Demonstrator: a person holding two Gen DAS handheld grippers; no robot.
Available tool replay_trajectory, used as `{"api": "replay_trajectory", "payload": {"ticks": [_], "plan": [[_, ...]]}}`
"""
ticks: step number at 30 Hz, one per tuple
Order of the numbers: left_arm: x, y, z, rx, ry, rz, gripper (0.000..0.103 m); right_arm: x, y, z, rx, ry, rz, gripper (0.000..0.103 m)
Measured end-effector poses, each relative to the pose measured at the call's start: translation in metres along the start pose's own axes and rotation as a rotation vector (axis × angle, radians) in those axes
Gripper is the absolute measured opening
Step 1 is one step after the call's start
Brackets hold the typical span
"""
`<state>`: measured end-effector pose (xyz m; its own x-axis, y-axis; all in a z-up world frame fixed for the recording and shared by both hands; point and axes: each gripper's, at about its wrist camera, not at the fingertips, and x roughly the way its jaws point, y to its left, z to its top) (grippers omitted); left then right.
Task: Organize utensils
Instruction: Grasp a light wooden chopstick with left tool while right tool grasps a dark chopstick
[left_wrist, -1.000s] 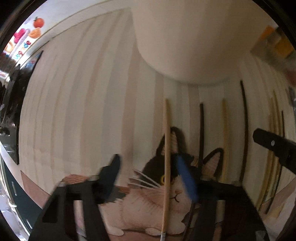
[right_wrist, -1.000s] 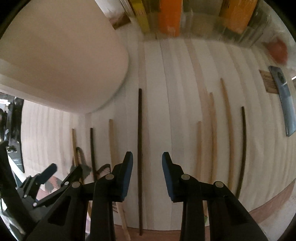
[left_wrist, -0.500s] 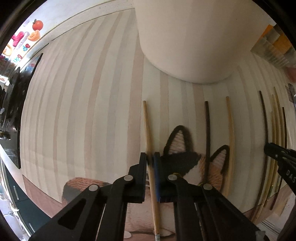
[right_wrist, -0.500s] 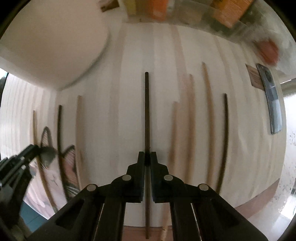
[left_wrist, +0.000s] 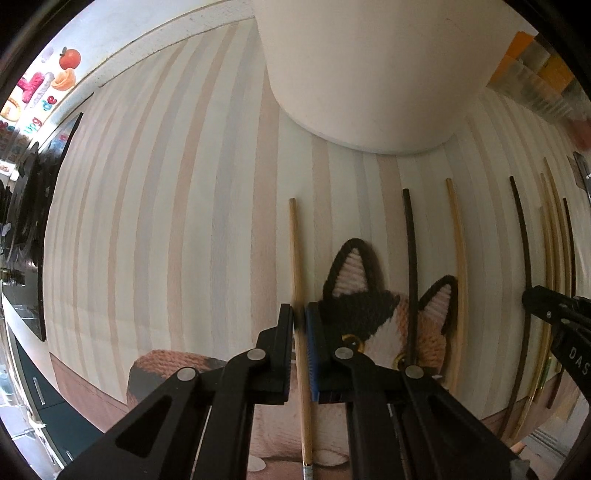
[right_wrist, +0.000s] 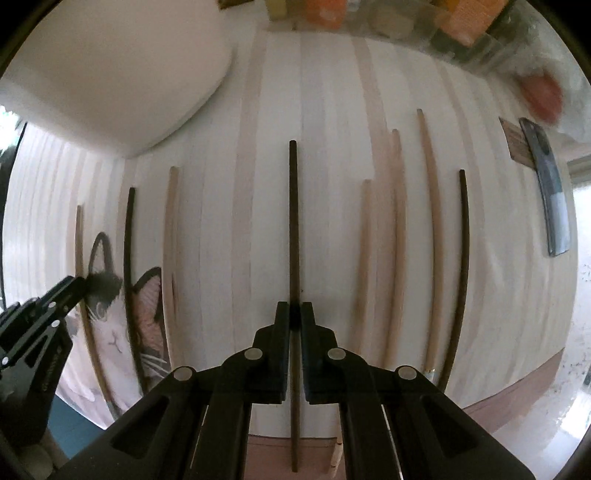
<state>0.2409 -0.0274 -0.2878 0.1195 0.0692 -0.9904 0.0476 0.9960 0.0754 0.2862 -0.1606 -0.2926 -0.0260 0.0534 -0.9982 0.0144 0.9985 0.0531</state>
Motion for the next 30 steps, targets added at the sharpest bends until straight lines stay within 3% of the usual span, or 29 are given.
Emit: {"api": "replay_trajectory", "payload": {"ticks": [17, 30], "plan": [[0.001, 0.002, 0.0, -0.006, 0.019, -0.013, 0.004, 0.011, 0.012, 0.025, -0.01, 0.049, -0.028, 0.007], [-0.02, 0.004, -0.013, -0.002, -0.069, 0.015, 0.004, -0.006, -0.004, 0.001, 0.075, -0.046, 0.079, 0.006]]}}
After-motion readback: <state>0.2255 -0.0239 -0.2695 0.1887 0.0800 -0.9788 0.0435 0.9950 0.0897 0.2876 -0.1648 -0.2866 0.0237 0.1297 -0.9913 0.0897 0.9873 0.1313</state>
